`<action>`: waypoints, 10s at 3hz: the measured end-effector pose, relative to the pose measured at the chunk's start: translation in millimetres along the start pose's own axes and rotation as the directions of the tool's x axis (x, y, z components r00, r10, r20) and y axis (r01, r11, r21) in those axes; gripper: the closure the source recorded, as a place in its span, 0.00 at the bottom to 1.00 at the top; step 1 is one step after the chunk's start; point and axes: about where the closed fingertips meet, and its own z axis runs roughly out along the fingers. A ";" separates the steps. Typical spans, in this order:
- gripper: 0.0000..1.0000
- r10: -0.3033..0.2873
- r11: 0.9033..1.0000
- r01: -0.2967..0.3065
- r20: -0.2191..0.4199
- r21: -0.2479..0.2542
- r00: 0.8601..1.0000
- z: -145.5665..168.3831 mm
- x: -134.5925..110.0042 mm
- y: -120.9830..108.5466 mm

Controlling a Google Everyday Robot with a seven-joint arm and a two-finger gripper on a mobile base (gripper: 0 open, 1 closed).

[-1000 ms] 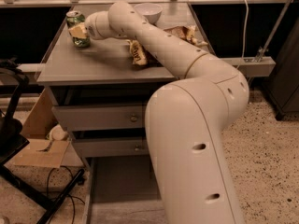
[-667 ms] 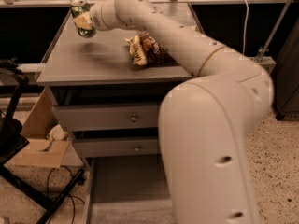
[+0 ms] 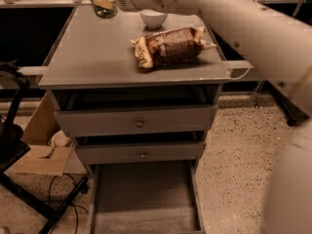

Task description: Place green can into bottom drawer

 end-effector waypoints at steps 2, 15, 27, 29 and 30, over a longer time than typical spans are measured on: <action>1.00 -0.014 0.999 0.016 0.027 -0.049 1.000 -118.7 11.8 128.0; 1.00 0.165 0.827 -0.203 -0.117 -0.525 0.979 -80.8 637.1 224.3; 0.00 -0.151 0.684 -0.050 -0.207 -0.728 0.967 -134.6 636.0 250.5; 0.00 -0.213 0.680 -0.081 -0.301 -0.729 0.929 -221.9 577.7 231.3; 0.00 -0.252 0.686 -0.106 -0.372 -0.720 0.893 -256.7 557.7 241.1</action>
Offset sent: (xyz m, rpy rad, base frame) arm -0.2628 -0.1788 -0.1477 -0.0580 0.1391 -0.1274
